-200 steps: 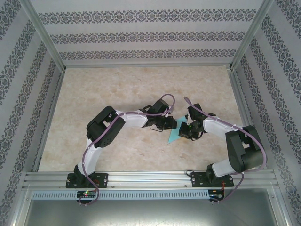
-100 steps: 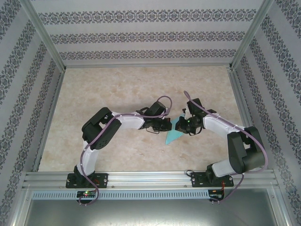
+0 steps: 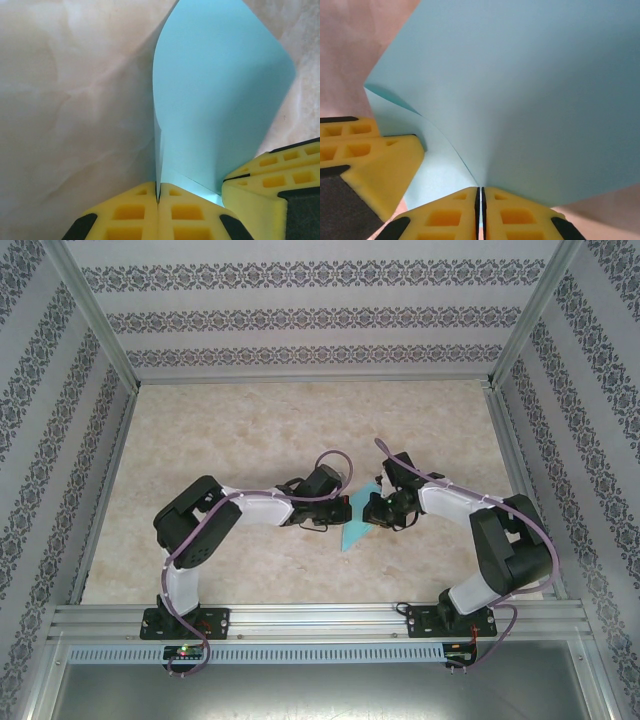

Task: Fold a paper plane with a square sheet of paper (pick it up from the middle)
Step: Fold the wing for the fifth time at the center of the table.

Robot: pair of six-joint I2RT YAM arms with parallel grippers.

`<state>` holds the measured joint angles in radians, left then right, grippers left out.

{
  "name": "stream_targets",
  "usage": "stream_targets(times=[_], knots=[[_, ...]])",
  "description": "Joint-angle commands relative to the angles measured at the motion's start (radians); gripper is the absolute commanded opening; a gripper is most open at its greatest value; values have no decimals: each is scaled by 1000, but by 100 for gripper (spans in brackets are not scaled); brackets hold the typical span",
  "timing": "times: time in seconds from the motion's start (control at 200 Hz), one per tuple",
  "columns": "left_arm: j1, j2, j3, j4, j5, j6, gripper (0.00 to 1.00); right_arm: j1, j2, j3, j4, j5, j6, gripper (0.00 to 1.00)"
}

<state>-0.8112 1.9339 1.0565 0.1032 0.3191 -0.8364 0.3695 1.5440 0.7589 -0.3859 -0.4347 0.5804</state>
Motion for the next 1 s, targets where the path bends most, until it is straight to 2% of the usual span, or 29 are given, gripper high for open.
stream_targets(times=[0.0, 0.125, 0.28, 0.4, 0.744, 0.994], knots=[[-30, -30, -10, 48, -45, -33, 5, 5, -61, -25, 28, 24, 45, 13], [-36, -26, -2, 41, -46, -28, 6, -4, -170, -68, 10, 67, 71, 12], [-43, -17, 16, 29, -44, -21, 6, 24, -225, -119, 54, 32, 148, 10], [-45, -12, 23, 28, -43, -21, 6, 61, -201, -149, 90, 51, 188, 10], [-52, -30, 9, 30, -43, -24, 6, 46, -122, -190, 172, 93, 207, 8], [-54, -42, 8, 25, -31, -12, 13, 39, -95, -194, 152, 119, 184, 8]])
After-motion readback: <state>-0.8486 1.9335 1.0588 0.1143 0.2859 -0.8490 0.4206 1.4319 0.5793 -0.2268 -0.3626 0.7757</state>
